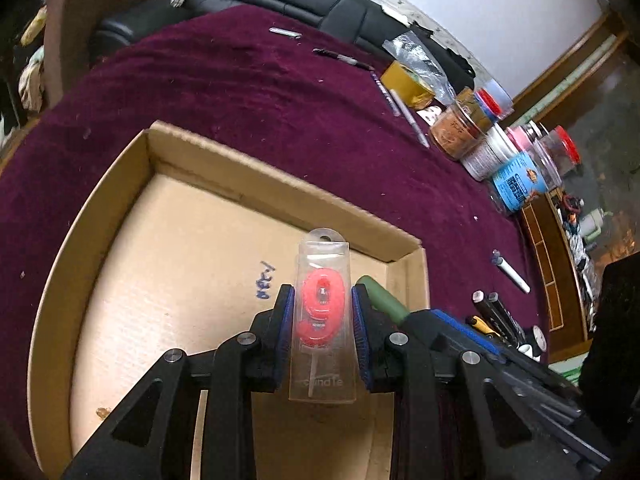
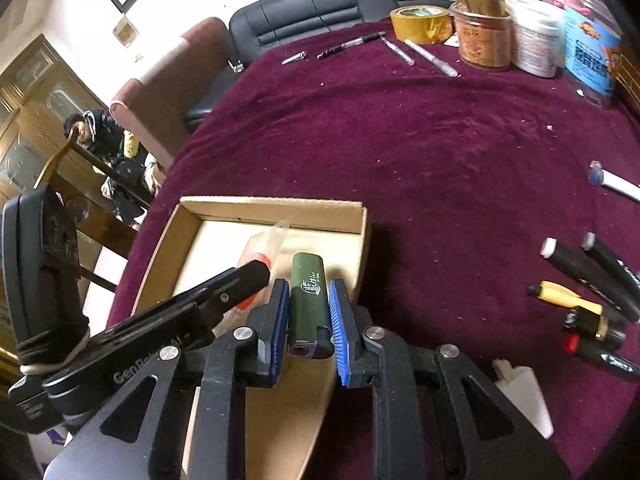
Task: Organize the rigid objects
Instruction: 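Carry candle package into cardboard tray with left tool while right tool drops lighter there, then grasp the white charger with the left tool, then grasp the black red-capped marker with the right tool, then lower charger into tray with left tool while right tool releases marker beside it, then reach the right tool to the yellow pencil and grasp it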
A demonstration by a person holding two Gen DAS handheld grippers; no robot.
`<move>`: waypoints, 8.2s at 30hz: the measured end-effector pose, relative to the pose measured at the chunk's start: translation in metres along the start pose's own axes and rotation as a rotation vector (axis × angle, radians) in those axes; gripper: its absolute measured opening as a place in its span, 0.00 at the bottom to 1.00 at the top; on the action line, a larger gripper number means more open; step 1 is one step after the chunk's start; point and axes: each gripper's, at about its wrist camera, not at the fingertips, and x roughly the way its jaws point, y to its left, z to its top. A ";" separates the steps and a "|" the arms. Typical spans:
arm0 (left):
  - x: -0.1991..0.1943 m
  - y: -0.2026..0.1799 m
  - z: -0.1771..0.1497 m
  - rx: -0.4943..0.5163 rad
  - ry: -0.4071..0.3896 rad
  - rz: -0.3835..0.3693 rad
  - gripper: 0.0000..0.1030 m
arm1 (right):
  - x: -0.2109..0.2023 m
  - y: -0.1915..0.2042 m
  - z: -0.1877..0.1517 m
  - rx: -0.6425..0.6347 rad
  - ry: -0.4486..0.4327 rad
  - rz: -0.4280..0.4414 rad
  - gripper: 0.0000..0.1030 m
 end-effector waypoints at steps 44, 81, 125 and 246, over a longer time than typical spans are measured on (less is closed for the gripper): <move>0.004 -0.173 -0.116 0.256 0.033 0.152 0.61 | -0.233 -0.219 -0.185 0.295 -0.447 -0.257 0.99; 0.021 -0.145 -0.109 0.286 0.091 -0.007 0.32 | -0.095 -0.189 -0.063 0.052 0.056 -0.129 0.54; -0.010 -0.138 -0.150 0.293 0.078 0.000 0.22 | -0.119 -0.184 -0.113 0.112 -0.016 -0.136 0.13; -0.088 -0.106 -0.189 0.154 -0.042 -0.101 0.71 | -0.057 -0.148 -0.037 -0.074 0.093 -0.311 0.12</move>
